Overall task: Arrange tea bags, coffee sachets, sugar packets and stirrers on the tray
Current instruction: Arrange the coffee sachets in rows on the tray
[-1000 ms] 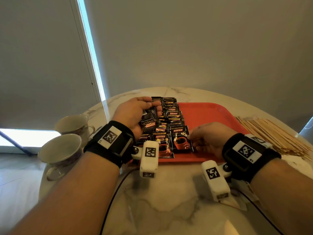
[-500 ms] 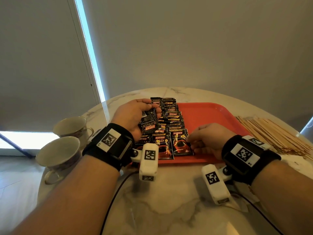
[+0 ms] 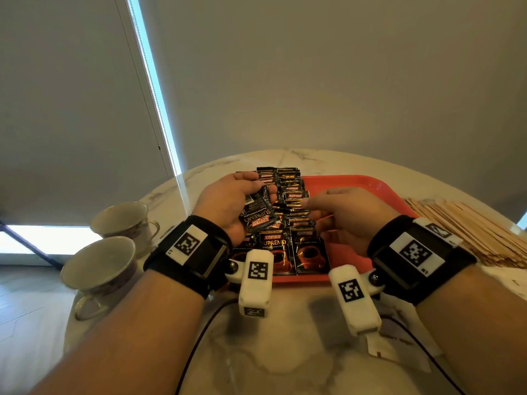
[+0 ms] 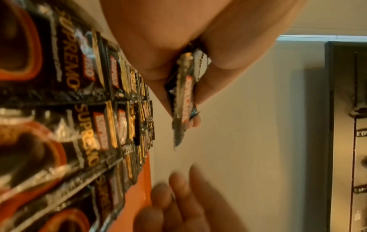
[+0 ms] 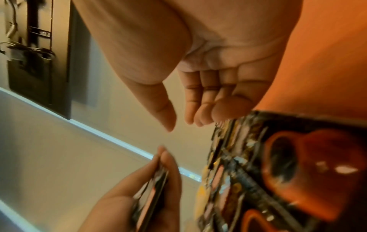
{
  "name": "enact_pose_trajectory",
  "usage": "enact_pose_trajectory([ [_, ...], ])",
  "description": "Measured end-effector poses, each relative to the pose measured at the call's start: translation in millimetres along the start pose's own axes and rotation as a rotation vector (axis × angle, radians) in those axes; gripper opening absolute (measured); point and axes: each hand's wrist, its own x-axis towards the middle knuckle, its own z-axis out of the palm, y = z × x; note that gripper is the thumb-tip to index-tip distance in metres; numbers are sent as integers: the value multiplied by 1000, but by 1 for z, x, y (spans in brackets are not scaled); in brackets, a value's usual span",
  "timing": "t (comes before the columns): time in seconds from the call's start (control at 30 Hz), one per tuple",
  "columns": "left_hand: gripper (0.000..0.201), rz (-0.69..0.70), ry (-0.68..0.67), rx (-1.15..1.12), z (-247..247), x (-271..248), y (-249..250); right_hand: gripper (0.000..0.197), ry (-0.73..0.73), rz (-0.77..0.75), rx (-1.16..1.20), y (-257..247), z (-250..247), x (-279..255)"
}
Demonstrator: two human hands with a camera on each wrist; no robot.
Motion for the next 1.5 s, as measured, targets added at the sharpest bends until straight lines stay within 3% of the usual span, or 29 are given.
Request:
enact_pose_trajectory([
  [0.13,18,40,-21,-38,4,-2,-4,34,-197,-45,-102,-12,23,0],
  [0.27,13,82,-16,-68,6,-3,-4,10,-246,-80,-32,-13,32,6],
  [0.37,15,102,10,-42,3,0,-3,9,-211,-66,58,-15,28,12],
  [0.5,33,72,-9,3,2,1,-3,12,-99,-104,171,-17,19,20],
  [0.7,26,49,-3,-18,4,0,-2,12,-105,-156,229,-22,12,22],
  [0.9,36,10,89,-5,2,-2,1,19,-32,-303,247,-23,6,26],
  [1.03,21,-14,99,21,3,-5,1,31,3,-417,140,-21,10,29],
  [1.2,50,-83,-26,72,2,-7,4,31,-12,-448,149,-21,10,28],
  [1.37,18,11,-61,210,0,-8,1,20,10,-463,141,-19,11,29],
  [1.5,13,73,-77,304,-2,-6,-1,29,-17,-339,290,-18,11,32],
])
